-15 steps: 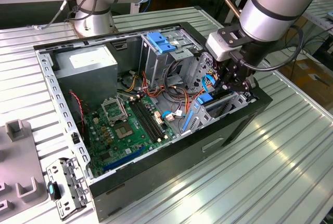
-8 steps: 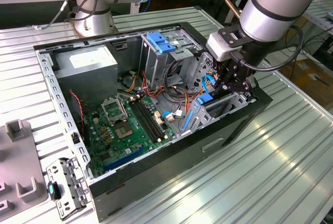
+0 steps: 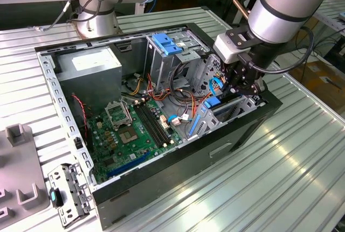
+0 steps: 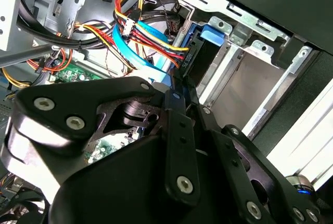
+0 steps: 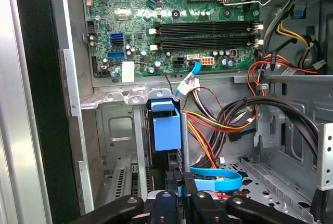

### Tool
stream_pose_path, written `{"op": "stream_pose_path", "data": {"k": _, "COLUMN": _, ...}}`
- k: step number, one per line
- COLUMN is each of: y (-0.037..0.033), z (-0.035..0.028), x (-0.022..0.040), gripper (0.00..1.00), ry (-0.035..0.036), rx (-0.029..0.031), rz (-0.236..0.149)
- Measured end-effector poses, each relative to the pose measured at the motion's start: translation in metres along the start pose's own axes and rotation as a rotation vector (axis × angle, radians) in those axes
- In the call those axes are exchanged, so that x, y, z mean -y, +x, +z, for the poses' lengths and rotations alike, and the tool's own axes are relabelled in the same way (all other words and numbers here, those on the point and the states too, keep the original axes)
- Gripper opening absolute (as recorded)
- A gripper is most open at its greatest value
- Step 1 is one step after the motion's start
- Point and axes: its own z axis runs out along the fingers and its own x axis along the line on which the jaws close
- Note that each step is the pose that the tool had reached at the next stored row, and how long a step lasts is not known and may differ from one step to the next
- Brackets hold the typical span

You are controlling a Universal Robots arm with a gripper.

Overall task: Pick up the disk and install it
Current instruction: 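Insert the second disk wire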

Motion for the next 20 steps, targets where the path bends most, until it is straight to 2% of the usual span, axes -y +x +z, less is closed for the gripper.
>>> {"op": "stream_pose_path", "data": {"k": 20, "y": -0.0002, "z": -0.0015, "x": 0.0005, "gripper": 0.16, "ry": -0.0002, "rx": 0.0009, "rz": 0.000}}
